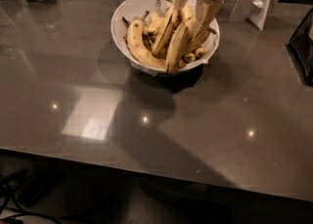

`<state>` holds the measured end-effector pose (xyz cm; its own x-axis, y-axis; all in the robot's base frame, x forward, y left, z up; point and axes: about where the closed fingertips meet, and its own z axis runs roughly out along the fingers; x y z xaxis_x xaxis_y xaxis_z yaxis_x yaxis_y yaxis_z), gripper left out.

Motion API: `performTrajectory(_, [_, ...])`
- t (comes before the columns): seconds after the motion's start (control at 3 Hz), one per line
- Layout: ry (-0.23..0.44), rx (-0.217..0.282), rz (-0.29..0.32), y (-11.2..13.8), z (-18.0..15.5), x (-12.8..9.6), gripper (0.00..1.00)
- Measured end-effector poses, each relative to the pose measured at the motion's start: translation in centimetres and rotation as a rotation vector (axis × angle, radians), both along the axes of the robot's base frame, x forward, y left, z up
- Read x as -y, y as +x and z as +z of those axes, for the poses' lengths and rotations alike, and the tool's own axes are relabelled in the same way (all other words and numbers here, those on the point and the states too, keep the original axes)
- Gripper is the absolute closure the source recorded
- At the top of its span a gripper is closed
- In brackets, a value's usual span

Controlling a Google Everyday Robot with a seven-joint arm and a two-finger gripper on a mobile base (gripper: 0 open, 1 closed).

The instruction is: Pick banana from white bowl

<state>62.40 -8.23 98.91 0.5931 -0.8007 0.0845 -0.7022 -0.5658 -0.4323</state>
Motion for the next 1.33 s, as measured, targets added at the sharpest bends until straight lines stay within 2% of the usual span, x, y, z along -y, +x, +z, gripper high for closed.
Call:
performTrajectory(1.0, [-0.026, -0.055, -0.006, 2.6, -2.9, 0.3, 0.43])
performTrajectory(1.33, [-0.036, -0.069, -0.011, 2.9, -3.6, 0.7, 0.62])
